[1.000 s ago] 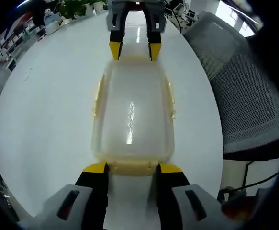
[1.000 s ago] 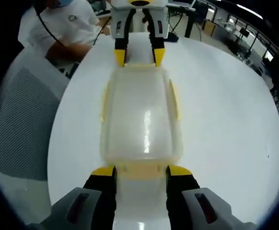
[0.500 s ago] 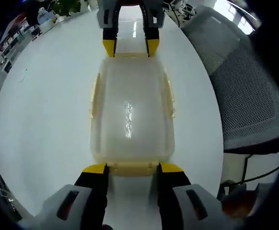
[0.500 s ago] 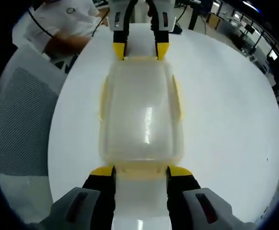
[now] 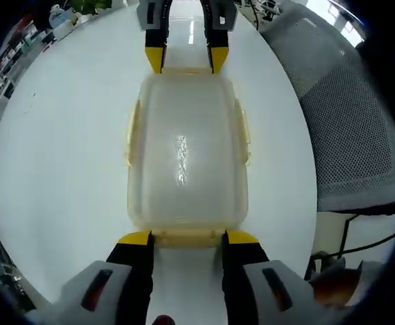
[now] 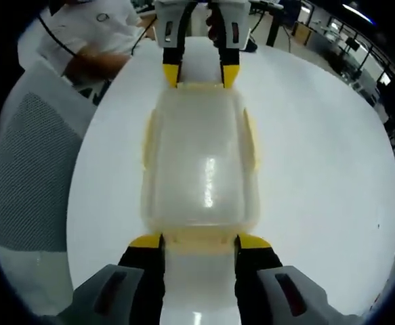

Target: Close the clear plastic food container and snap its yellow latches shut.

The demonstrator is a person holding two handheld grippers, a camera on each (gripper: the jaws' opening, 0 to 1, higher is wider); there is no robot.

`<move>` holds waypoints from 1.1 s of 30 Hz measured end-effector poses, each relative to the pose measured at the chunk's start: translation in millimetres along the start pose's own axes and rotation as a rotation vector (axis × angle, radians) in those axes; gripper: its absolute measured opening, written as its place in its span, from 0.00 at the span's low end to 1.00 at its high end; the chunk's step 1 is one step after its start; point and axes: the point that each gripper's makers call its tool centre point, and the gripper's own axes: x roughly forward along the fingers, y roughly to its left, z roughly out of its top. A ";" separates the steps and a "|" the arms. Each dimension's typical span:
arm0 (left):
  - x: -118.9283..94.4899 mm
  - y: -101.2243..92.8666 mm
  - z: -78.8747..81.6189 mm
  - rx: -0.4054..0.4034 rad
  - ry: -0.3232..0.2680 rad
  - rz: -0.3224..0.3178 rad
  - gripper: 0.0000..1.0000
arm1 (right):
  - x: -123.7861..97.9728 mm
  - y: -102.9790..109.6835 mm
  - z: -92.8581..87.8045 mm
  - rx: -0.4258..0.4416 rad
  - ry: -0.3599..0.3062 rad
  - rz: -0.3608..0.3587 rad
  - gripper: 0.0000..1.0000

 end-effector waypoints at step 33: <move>-65.2 -7.1 21.1 0.018 -0.029 0.054 0.38 | -60.4 10.2 19.0 0.004 -0.116 0.020 0.37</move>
